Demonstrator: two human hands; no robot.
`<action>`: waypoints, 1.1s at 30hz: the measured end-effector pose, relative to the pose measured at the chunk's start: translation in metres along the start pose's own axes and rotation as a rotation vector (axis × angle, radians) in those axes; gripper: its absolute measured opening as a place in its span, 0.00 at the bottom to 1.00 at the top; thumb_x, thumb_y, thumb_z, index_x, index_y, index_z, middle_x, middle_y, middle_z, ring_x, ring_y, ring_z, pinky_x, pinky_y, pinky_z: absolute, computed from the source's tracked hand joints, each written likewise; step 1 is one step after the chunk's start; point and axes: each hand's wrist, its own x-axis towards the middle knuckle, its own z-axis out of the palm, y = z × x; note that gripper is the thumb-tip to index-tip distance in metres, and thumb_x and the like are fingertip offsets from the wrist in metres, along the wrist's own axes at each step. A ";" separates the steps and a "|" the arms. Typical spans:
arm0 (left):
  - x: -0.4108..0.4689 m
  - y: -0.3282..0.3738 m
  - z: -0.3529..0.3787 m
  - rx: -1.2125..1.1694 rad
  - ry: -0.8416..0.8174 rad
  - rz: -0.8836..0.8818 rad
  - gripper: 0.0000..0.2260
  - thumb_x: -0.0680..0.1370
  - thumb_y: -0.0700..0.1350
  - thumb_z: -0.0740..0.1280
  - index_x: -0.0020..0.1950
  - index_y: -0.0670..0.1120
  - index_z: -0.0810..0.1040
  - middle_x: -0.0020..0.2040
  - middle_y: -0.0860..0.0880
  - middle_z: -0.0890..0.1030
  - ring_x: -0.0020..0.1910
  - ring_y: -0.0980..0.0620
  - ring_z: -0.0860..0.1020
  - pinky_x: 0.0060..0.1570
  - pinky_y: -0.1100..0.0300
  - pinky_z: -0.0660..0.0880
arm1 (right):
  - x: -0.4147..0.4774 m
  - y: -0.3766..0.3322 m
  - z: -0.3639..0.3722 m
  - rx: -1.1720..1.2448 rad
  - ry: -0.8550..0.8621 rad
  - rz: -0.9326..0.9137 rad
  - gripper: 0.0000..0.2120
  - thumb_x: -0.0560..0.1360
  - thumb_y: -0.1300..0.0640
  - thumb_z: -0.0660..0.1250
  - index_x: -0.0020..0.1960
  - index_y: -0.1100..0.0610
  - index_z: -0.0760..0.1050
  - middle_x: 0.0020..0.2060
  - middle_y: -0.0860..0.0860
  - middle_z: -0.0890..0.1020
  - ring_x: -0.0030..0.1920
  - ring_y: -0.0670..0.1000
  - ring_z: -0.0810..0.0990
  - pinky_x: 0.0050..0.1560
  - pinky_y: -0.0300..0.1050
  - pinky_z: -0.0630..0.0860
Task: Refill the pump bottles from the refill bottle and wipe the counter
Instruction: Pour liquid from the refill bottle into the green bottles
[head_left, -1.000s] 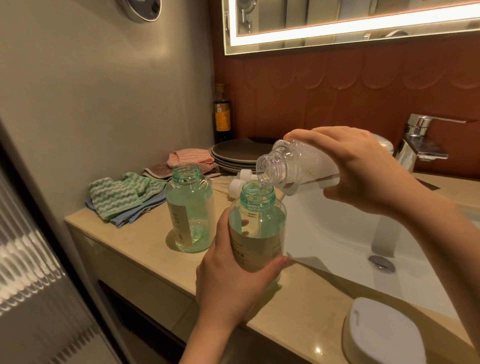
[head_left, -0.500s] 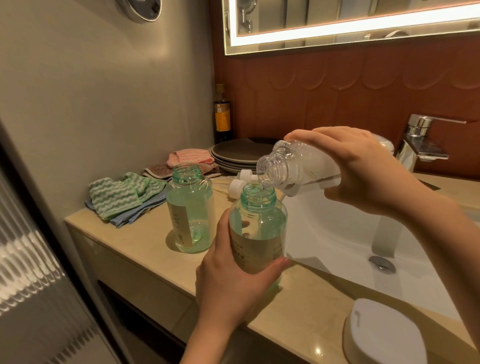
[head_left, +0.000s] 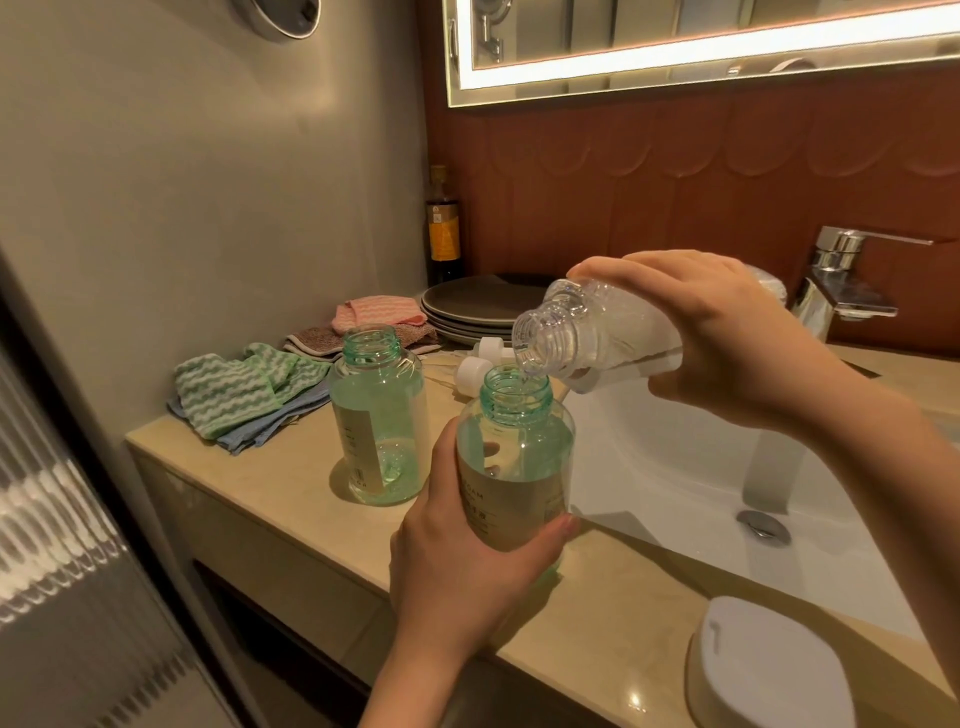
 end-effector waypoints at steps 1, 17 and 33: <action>0.000 0.000 0.000 -0.007 0.001 0.000 0.43 0.55 0.72 0.67 0.67 0.68 0.54 0.57 0.67 0.71 0.59 0.57 0.73 0.58 0.45 0.73 | 0.000 0.000 0.000 0.001 -0.002 0.000 0.48 0.59 0.66 0.78 0.73 0.47 0.61 0.62 0.53 0.76 0.62 0.59 0.72 0.62 0.57 0.67; 0.000 -0.002 0.001 0.008 0.012 0.023 0.43 0.55 0.72 0.67 0.67 0.67 0.55 0.55 0.69 0.70 0.58 0.58 0.73 0.57 0.47 0.74 | 0.000 0.001 0.000 0.009 -0.007 0.000 0.48 0.59 0.66 0.78 0.73 0.46 0.61 0.62 0.53 0.75 0.63 0.58 0.72 0.62 0.57 0.66; 0.000 -0.004 0.002 0.006 0.021 0.039 0.43 0.56 0.72 0.67 0.67 0.67 0.56 0.58 0.65 0.72 0.58 0.57 0.74 0.56 0.47 0.75 | 0.000 0.000 0.000 0.005 0.007 -0.016 0.48 0.58 0.66 0.78 0.72 0.47 0.62 0.61 0.54 0.76 0.62 0.59 0.73 0.61 0.58 0.67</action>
